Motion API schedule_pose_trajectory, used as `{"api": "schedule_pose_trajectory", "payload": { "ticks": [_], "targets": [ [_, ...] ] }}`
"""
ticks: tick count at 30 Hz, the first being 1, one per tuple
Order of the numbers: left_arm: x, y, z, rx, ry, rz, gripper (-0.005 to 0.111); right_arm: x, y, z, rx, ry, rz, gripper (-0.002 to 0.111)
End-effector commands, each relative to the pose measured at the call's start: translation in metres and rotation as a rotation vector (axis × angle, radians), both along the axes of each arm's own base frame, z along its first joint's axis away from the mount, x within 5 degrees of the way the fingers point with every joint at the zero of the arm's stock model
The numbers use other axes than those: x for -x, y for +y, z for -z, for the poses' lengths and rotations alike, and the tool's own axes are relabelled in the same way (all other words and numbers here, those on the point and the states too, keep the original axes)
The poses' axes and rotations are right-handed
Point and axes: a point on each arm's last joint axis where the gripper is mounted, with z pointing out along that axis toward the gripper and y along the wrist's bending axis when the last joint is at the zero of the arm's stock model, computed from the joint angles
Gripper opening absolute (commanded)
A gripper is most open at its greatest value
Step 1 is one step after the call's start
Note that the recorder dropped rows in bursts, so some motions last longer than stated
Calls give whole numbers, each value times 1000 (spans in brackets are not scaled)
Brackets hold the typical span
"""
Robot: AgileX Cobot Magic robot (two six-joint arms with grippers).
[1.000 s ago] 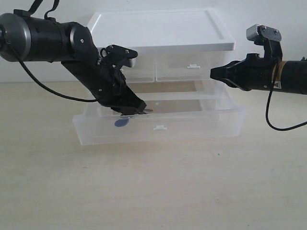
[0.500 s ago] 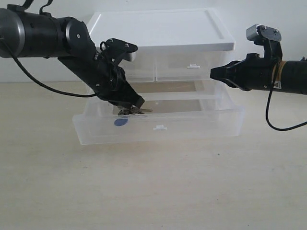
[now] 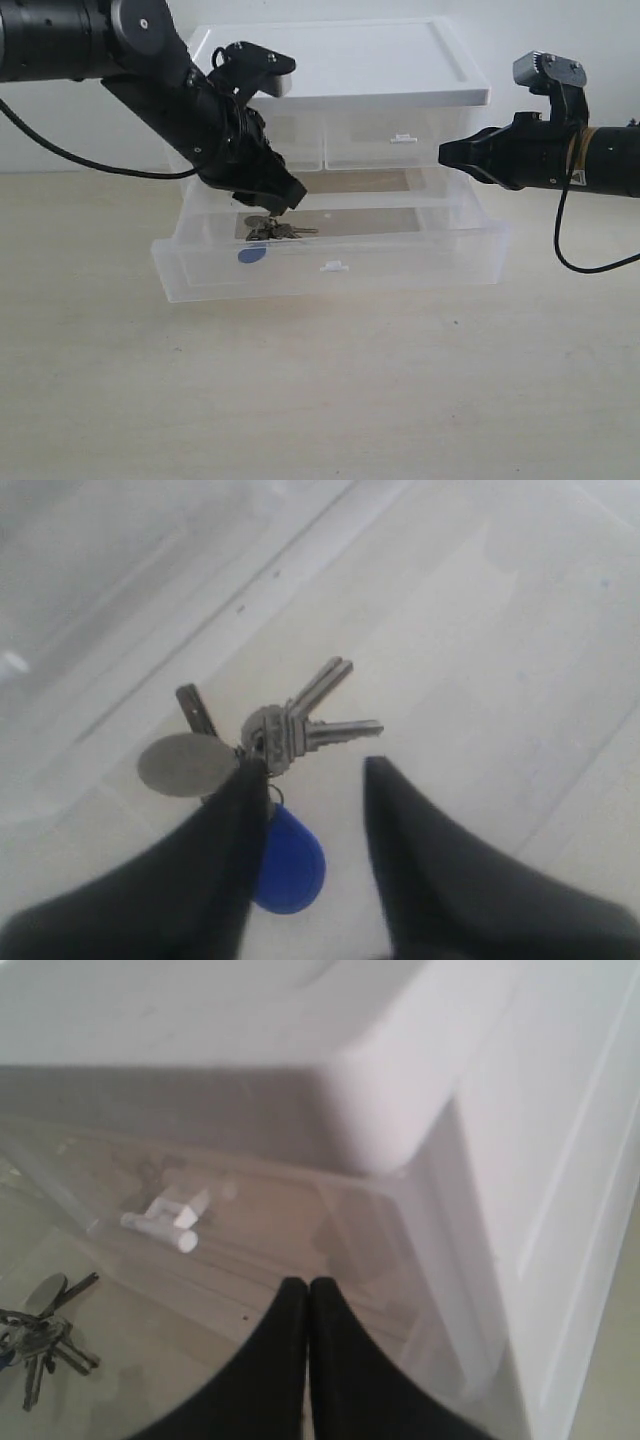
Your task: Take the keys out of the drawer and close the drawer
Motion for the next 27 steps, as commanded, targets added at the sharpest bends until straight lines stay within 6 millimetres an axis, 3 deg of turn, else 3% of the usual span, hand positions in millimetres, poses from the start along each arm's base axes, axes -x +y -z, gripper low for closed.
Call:
{"api": "schedule_pose_trajectory", "payload": {
  "ticks": [1,3,9,14,21,24,25,26,27],
  "targets": [
    [-9,-3,25,-5,35,-34,73,-5,-6,-4,-2,-4,58,0],
    [-14,-5,33,9,25,-61,80,-5,-6,-4,-2,-4,58,0],
    [-24,-7,55,23,32,-161,79,-5,-6,-4,-2,-4,58,0],
    [-32,-2,59,31,12,-320,77,-5,-6,-4,-2,-4,58,0],
    [-30,11,64,-110,22,-367,72,-5,-6,-4,-2,-4,58,0],
    [-31,8,63,-90,13,-338,52,-5,-6,-4,-3,-3,59,0],
    [-31,7,63,-75,17,-332,40,-5,-6,-4,-2,-3,57,0],
    [-30,5,63,-69,20,-294,14,-5,-6,-4,-1,-3,57,0],
    [-29,4,63,-71,19,-264,4,-5,-6,-4,-1,-3,57,0]
  ]
}}
